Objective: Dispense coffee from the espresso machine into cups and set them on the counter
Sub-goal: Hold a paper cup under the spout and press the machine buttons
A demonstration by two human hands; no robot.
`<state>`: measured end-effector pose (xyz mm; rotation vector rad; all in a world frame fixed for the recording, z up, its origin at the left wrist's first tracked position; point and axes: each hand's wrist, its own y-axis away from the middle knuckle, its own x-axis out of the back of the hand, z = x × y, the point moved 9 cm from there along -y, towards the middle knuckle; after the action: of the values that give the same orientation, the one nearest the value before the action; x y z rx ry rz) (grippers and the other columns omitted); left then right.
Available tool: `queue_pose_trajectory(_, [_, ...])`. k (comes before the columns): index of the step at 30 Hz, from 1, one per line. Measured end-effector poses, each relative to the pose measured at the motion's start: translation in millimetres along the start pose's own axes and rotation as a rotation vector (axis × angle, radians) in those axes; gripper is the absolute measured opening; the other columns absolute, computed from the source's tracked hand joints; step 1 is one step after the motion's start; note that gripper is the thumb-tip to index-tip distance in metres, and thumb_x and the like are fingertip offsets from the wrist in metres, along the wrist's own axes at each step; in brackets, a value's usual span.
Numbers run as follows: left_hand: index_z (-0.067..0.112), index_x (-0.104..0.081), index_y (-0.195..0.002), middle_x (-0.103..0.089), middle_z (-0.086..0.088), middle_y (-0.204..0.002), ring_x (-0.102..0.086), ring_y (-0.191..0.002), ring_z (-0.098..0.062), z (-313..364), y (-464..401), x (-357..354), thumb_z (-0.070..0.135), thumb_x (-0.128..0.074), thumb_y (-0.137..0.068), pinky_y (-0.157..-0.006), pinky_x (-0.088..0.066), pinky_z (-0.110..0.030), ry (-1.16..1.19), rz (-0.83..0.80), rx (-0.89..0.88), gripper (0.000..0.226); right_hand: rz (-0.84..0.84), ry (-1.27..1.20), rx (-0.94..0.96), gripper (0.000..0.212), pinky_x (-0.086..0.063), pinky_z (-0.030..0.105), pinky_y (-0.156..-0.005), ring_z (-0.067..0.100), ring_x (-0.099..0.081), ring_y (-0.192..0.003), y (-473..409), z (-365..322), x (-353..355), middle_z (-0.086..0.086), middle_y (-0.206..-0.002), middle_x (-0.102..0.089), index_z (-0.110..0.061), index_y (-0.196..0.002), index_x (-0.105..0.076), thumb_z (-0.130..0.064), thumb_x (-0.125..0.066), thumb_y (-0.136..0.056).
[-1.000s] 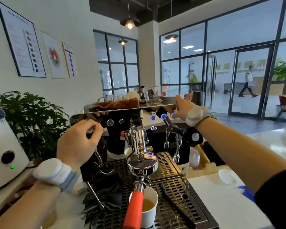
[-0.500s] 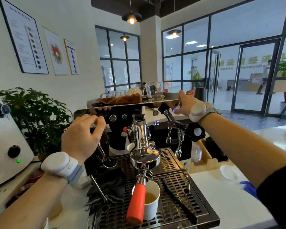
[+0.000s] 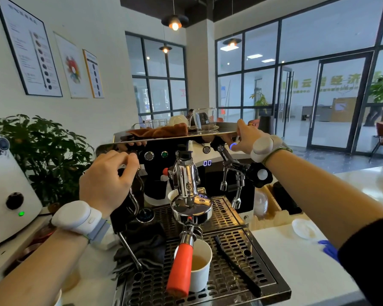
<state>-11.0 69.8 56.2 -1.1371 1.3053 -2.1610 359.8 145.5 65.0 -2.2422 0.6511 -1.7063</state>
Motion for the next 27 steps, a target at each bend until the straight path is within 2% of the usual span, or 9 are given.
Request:
queue_pose_trajectory(4, [0.018, -0.066, -0.075, -0.057, 0.004, -0.072, -0.052, -0.077, -0.017, 0.3, -0.3, -0.6, 0.049, -0.031, -0.092, -0.056, -0.039, -0.03, -0.008, 0.004, -0.005, 0.05, -0.001, -0.008, 0.001, 0.059, -0.026, 0.027, -0.047, 0.013, -0.041, -0.054, -0.4, 0.4, -0.8, -0.002, -0.069, -0.042, -0.016, -0.121, -0.034, -0.028, -0.072, -0.078])
queue_pose_trajectory(16, [0.019, -0.065, -0.071, -0.056, 0.006, -0.07, -0.052, -0.071, -0.016, -2.1, -0.1, -1.9, 0.047, -0.033, -0.093, -0.053, -0.04, -0.031, 0.033, 0.012, -0.023, 0.048, -0.004, -0.028, 0.012, 0.06, -0.026, 0.026, -0.046, 0.012, -0.041, -0.055, 1.4, -0.8, 0.2, -0.002, -0.069, -0.041, -0.014, -0.124, -0.033, -0.025, -0.072, -0.079])
queue_pose_trajectory(24, [0.02, -0.065, -0.077, -0.059, 0.007, -0.075, -0.052, -0.072, -0.013, -3.8, -0.6, -2.9, 0.046, -0.035, -0.094, -0.053, -0.035, -0.019, 0.056, 0.019, -0.039, 0.043, -0.002, -0.043, 0.028, 0.061, -0.025, 0.026, -0.047, 0.011, -0.041, -0.055, 1.6, -2.3, -0.2, -0.002, -0.069, -0.042, -0.015, -0.126, -0.034, -0.022, -0.072, -0.078])
queue_pose_trajectory(27, [0.021, -0.064, -0.077, -0.057, 0.007, -0.073, -0.052, -0.071, -0.014, -3.9, -0.5, -2.7, 0.046, -0.035, -0.093, -0.052, -0.035, -0.023, 0.075, 0.019, -0.033, 0.041, -0.003, -0.048, 0.031, 0.062, -0.025, 0.024, -0.047, 0.01, -0.041, -0.055, 1.6, -2.8, -1.1, -0.003, -0.07, -0.042, -0.014, -0.127, -0.034, -0.022, -0.072, -0.079])
